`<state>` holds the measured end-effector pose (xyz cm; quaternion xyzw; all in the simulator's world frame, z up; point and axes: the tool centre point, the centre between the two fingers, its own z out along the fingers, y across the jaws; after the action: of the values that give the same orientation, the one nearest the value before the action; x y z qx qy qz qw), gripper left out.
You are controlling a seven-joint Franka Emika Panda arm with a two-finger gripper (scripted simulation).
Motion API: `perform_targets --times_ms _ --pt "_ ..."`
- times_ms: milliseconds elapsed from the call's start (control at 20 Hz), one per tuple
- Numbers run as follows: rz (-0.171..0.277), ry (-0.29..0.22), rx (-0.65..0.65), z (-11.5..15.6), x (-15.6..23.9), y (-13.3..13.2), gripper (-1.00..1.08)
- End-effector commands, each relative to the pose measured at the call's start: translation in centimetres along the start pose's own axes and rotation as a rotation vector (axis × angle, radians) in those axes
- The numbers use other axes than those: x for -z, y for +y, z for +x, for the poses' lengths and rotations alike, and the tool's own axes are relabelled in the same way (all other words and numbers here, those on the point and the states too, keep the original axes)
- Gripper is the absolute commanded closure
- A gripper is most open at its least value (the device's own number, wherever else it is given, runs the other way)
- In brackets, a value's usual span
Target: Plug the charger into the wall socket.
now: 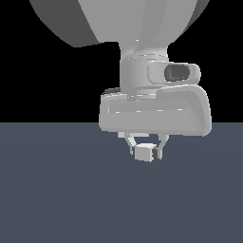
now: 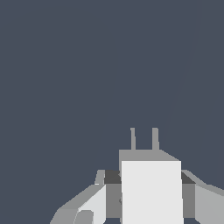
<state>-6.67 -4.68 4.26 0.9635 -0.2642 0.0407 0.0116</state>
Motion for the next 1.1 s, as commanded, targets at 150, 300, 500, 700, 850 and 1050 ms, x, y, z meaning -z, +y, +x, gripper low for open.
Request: perform_targets --times_ms 150,300,500,700,850,1050 --pt "0.011 0.001 0.138 1.8 1.0 -0.2 1.08" --pt "0.018 0.001 0.213 2.7 1.5 -0.4 1.08" --pt "0.026 0.001 0.314 3.9 2.3 -0.8 1.08" --pt "0.035 0.001 0.417 5.1 3.0 -1.3 1.08" --pt "0.042 0.000 0.494 6.0 3.5 -1.8 1.08" --pt "0.049 0.000 0.580 6.9 4.1 -2.5 1.08"
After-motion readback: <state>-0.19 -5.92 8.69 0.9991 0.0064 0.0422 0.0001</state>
